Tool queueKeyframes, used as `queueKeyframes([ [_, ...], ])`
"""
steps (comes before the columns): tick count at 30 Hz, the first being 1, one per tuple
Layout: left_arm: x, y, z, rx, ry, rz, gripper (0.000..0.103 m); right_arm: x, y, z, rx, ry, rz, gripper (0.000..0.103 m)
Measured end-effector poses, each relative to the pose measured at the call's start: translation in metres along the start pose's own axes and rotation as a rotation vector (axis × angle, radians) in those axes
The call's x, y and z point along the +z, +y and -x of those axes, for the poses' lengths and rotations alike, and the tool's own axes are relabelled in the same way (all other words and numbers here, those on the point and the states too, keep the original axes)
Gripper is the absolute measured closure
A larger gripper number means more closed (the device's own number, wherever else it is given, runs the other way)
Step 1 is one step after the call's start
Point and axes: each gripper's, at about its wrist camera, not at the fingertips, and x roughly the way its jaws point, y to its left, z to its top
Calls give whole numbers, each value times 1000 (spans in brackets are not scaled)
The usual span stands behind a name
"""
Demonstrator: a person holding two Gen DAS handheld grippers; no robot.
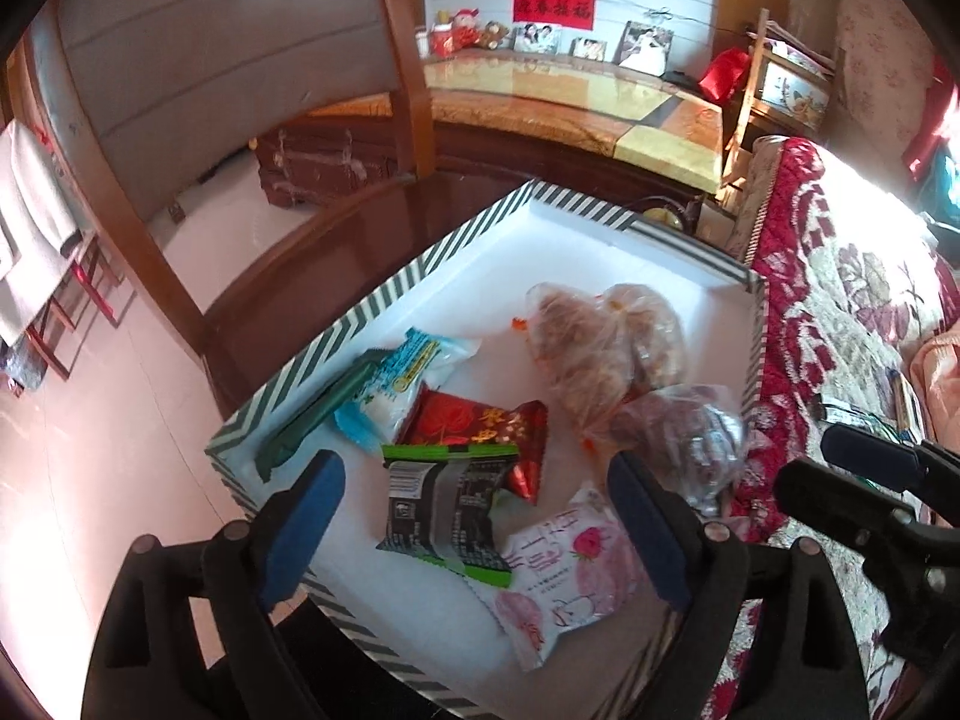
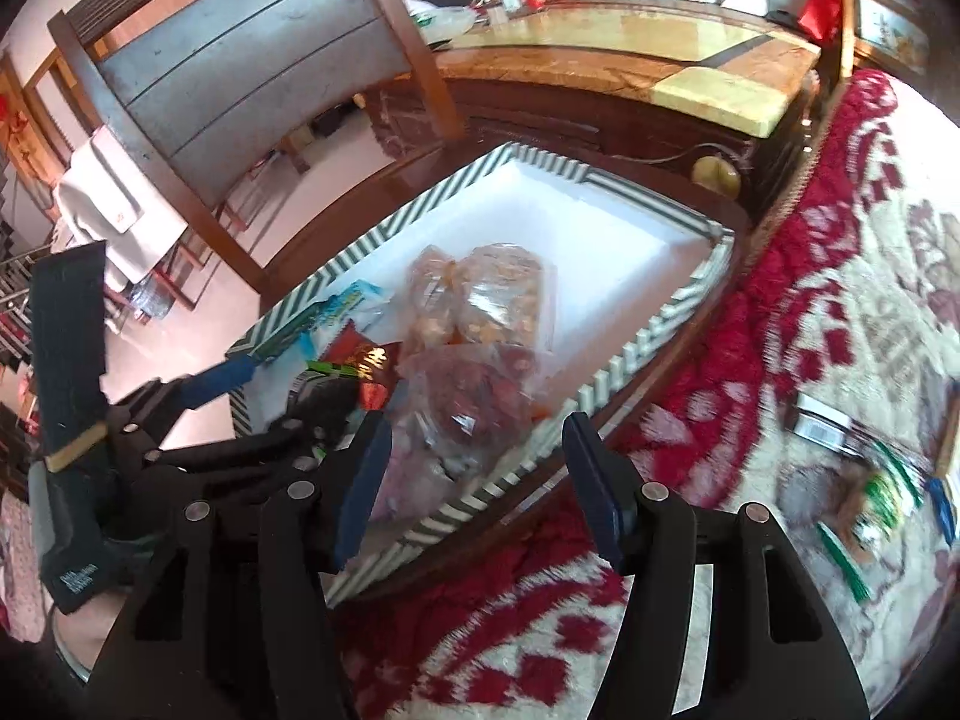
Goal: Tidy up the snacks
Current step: 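Open both grippers to drop the black-and-green packet and date bag into the tray, then move both open grippers back over the blanket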
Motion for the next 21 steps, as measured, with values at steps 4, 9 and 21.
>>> queueKeyframes([
  [4, -1, -16, 11, -28, -22, -37, 10, -11, -19, 16, -12, -26, -64, 44],
  [9, -7, -45, 18, -74, -25, -93, 9, -28, -40, 39, -58, -48, -109, 44],
  [21, -23, -112, 29, -201, -9, -201, 9, -70, -95, 84, -168, -77, -227, 44],
])
